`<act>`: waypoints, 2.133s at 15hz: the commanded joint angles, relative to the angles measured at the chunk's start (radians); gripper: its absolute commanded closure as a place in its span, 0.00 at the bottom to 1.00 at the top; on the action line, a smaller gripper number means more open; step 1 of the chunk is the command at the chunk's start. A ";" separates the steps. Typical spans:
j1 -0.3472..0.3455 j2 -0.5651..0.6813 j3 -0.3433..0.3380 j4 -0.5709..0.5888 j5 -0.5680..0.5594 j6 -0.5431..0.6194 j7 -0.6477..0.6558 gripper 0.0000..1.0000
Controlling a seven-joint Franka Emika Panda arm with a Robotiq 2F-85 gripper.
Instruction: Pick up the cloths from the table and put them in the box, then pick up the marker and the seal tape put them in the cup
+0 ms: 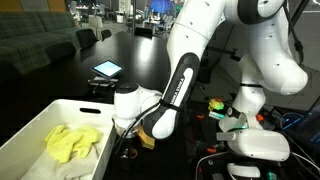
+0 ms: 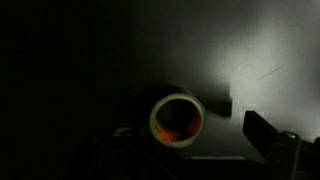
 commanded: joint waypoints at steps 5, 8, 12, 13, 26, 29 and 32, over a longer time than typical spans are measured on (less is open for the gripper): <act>0.009 -0.005 -0.006 -0.007 0.011 -0.009 -0.023 0.00; 0.017 -0.007 -0.012 -0.007 0.006 -0.014 -0.019 0.04; 0.030 -0.013 -0.023 -0.010 -0.001 -0.025 -0.012 0.21; 0.034 -0.014 -0.028 -0.011 -0.004 -0.029 -0.009 0.28; 0.085 -0.048 -0.079 -0.021 -0.032 -0.066 0.020 0.75; 0.105 -0.096 -0.093 -0.044 -0.045 -0.096 0.034 0.75; 0.123 -0.166 -0.096 -0.065 -0.080 -0.159 0.047 0.75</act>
